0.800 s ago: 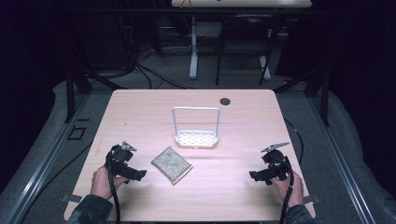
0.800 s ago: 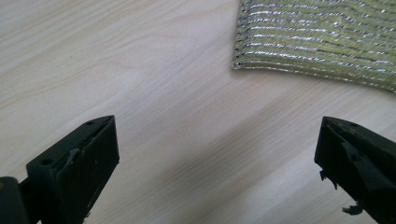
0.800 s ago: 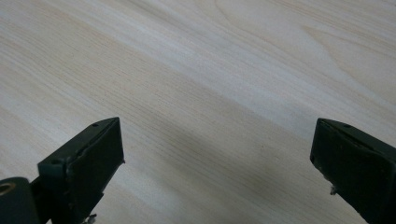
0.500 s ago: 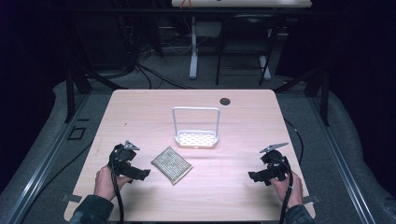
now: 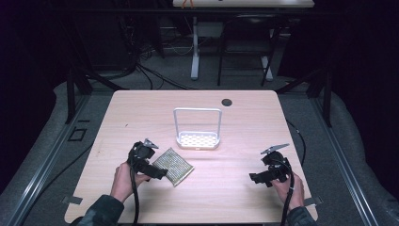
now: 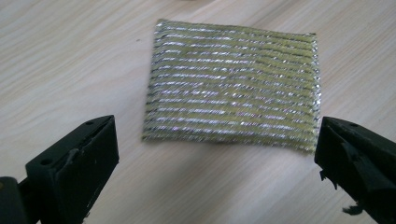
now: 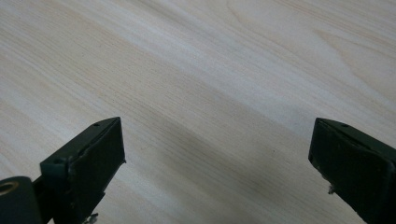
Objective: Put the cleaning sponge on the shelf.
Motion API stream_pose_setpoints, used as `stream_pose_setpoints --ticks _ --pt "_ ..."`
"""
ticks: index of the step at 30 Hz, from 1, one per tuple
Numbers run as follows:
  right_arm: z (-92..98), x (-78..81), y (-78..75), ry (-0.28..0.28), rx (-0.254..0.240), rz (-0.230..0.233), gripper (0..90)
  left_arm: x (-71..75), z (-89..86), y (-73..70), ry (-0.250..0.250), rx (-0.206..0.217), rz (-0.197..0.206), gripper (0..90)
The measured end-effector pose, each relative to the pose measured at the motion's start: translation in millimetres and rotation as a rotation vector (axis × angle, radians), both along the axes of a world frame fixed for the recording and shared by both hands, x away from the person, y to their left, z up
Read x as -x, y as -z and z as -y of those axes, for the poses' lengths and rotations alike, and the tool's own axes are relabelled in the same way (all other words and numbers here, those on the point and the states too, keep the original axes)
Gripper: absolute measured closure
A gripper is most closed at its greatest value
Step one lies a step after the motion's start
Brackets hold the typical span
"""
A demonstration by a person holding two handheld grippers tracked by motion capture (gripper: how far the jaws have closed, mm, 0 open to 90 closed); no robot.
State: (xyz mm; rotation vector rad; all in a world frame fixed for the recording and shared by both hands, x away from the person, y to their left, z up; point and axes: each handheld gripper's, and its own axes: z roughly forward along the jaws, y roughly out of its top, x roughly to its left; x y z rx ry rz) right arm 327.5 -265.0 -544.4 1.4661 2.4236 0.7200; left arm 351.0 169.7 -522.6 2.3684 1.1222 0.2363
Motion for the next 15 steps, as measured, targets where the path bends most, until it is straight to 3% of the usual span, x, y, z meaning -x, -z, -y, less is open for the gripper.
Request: stream_pose_setpoints --ticks 5,15 --pt "0.0 0.4 -1.3 0.0 0.004 0.0 3.2 -7.3 24.0 8.8 0.04 -0.029 -0.012 0.0" --pt "0.7 0.6 -1.2 -0.001 0.002 0.0 3.4 -17.4 37.8 20.6 0.055 -0.054 -0.045 0.0"
